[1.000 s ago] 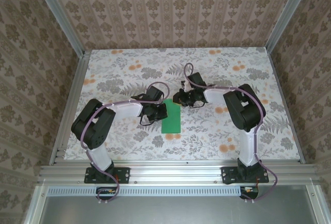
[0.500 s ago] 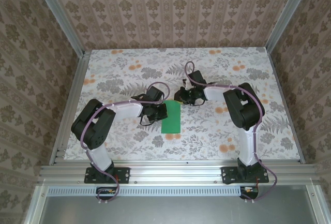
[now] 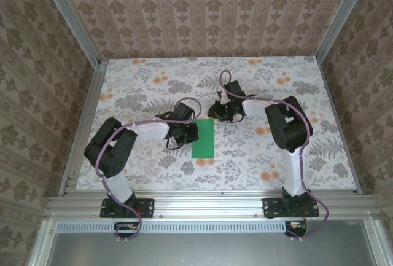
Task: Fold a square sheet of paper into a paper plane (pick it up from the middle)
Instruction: Rotate the square sheet of paper at the center of the table.
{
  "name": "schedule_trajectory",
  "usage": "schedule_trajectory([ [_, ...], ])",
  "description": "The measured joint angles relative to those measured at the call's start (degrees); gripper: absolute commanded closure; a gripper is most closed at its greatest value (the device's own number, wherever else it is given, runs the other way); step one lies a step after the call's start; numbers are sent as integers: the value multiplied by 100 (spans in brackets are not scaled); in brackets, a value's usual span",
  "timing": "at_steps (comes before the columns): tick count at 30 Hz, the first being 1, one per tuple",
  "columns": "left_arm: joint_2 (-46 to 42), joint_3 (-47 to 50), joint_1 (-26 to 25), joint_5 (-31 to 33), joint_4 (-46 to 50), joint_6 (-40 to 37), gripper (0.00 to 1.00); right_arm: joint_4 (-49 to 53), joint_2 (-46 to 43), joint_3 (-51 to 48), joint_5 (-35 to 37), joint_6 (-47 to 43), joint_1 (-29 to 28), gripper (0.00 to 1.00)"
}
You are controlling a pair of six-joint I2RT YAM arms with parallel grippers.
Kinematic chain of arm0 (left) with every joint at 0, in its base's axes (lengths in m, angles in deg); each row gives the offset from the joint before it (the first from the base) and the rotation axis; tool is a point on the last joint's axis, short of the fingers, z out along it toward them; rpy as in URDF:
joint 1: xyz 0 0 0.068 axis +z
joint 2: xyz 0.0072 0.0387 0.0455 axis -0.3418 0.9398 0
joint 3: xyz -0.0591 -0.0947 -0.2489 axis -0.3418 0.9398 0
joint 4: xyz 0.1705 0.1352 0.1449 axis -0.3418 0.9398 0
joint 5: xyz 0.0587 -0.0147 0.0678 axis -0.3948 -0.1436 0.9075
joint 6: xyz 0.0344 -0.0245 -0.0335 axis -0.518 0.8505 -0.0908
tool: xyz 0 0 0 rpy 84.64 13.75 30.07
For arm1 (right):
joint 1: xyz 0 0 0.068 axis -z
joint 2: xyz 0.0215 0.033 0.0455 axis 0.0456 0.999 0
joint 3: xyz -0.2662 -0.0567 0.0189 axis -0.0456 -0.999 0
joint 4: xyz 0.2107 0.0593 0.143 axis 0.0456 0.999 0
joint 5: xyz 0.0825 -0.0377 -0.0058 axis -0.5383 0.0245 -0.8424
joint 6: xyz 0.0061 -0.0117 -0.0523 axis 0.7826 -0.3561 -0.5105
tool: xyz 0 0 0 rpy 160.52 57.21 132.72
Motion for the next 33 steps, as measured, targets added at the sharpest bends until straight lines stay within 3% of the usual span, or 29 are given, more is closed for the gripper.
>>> schedule_trajectory([
  [11, -87, 111, -33, 87, -98, 229, 97, 245, -1134, -750, 61, 7, -433, 83],
  [19, -164, 127, -33, 87, 15, 284, 89, 229, -772, -968, -107, 83, -557, 86],
  [25, -398, 146, 26, -81, 299, 247, 74, 227, -439, -796, -343, -26, -577, 86],
  [28, -651, 85, 201, -173, 400, 177, 67, 203, -278, -623, -540, -225, -636, 86],
  [33, -977, 26, 702, -352, 361, 129, 66, 297, -20, -297, -874, -660, -686, 87],
])
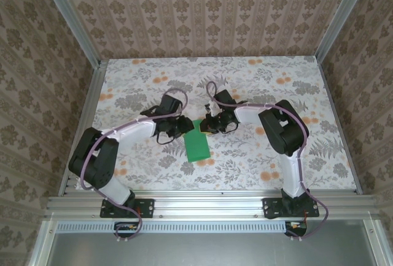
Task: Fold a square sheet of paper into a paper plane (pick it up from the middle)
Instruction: Rotate the square sheet of paper at the center of the table, then hold the square sheet of paper at the center of the table.
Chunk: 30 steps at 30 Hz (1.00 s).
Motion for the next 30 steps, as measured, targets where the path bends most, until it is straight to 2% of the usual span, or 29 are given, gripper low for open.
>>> schedule_trajectory([
  [3, 11, 0, 219, -125, -31, -7, 70, 2, 37, 61, -151, -179, -11, 86],
  [8, 210, -63, 291, -463, -317, -22, 75, -35, -157, 13, -188, -168, -33, 85],
  [17, 1067, -557, 236, -925, -706, -26, 81, -361, -1497, -925, 697, 358, -22, 84],
  [30, 2256, -1392, 205, -1123, -688, -501, 90, -850, -1189, -1204, 752, 946, -55, 85],
])
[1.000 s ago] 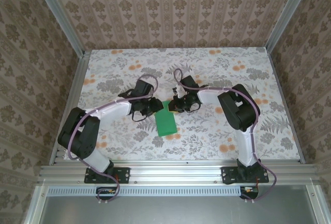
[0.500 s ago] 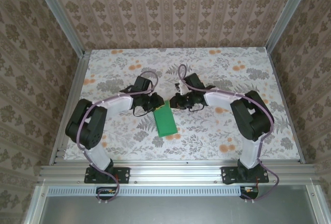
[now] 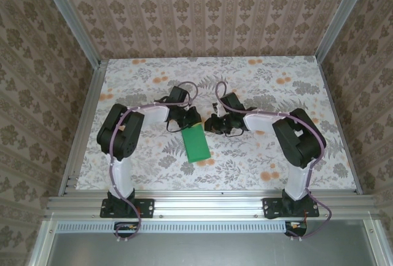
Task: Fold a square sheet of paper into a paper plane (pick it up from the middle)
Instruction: Hold the square sheet of paper at the center of the table, then fold the square sheet of paper in half at the center of the table.
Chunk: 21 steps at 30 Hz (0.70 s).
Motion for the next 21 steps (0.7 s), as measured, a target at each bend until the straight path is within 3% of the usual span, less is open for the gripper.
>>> schedule_trajectory([
  [21, 90, -68, 4, -70, 68, -168, 96, 308, 680, 522, -195, 184, -109, 92],
])
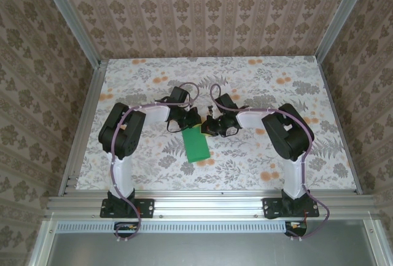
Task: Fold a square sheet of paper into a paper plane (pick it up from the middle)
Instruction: Fold the square sheet of paper in half at the center of the table.
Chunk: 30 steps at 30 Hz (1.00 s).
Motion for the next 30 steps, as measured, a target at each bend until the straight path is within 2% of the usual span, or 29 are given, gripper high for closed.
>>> schedule_trajectory([
  [16, 7, 0, -4, 37, 9, 0, 97, -289, -195, -581, -398, -90, -192, 91],
  [30, 7, 0, -9, 59, 9, 0, 97, -507, -1294, -2109, -546, 31, -608, 89],
])
